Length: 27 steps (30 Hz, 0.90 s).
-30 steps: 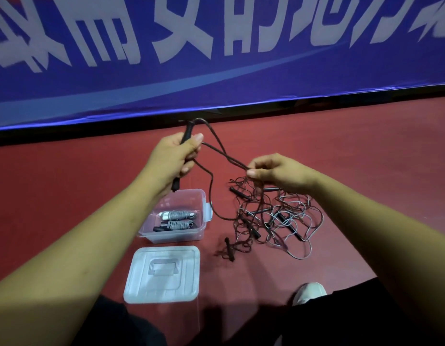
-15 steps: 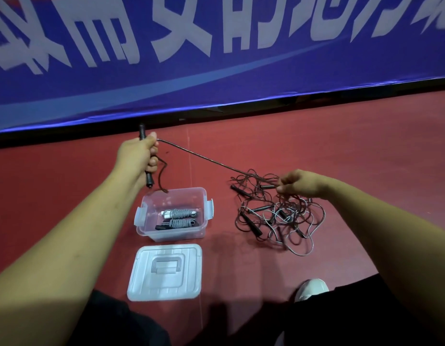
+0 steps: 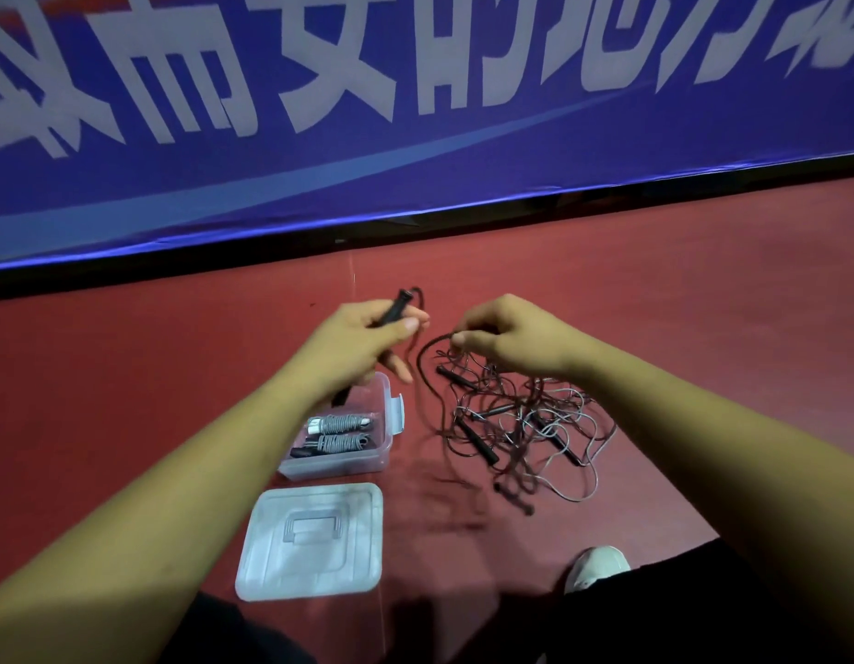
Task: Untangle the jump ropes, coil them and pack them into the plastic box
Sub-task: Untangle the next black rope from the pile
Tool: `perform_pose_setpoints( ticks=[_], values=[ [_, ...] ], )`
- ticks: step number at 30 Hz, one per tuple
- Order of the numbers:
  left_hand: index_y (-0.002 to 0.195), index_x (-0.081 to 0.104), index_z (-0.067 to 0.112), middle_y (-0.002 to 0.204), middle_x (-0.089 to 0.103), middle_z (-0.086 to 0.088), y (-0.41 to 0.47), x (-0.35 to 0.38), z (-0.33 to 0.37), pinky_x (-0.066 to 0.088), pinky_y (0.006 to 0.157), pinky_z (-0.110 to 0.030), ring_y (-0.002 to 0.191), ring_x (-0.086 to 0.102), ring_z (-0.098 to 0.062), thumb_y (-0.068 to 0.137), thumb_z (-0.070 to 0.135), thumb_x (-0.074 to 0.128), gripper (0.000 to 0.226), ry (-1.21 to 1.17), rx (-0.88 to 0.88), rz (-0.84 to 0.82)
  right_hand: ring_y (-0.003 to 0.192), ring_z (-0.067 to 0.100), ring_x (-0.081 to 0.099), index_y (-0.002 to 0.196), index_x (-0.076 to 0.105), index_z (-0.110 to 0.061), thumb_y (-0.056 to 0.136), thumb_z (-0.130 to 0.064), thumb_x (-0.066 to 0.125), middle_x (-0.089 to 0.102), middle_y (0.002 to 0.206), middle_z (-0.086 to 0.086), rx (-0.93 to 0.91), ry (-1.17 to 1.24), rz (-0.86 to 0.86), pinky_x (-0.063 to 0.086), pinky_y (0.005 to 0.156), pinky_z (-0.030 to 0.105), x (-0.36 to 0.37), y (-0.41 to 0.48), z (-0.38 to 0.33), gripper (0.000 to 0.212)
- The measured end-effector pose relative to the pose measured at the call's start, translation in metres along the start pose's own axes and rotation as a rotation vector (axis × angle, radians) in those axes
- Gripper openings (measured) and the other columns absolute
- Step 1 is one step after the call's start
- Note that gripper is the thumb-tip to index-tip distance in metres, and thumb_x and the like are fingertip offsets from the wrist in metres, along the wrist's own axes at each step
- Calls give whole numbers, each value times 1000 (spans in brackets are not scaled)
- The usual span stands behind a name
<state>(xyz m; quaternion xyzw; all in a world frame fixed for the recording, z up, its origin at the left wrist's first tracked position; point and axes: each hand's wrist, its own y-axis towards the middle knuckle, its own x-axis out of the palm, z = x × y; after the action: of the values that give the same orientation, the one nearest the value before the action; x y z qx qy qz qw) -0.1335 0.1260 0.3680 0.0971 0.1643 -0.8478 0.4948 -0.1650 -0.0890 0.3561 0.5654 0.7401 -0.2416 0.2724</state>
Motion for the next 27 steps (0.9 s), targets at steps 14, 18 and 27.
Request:
perform_pose_setpoints(
  ticks=[14,18,27],
  values=[
    [69,45,16,48,40,8,17,-42,-5,15,34,-12,35,30,-4,97,23,62,33,-469,-34,404,54,3,44,77,58,-15,99,-23,57,54,65,-4,139,-21,-124,38,55,17,-20,-7,41,24],
    [70,48,16,53,43,7,23,-55,-19,16,35,-12,36,30,-4,96,24,63,31,-457,-68,494,59,4,46,80,57,-12,101,-17,53,56,68,-4,221,59,-187,39,62,20,-15,-12,72,22],
    [74,49,18,66,40,0,26,-123,-44,17,35,-9,30,32,-2,102,29,53,30,-315,-166,599,53,19,51,76,62,-1,100,-9,50,57,59,8,467,36,-60,45,60,33,-39,-32,110,28]
  ],
)
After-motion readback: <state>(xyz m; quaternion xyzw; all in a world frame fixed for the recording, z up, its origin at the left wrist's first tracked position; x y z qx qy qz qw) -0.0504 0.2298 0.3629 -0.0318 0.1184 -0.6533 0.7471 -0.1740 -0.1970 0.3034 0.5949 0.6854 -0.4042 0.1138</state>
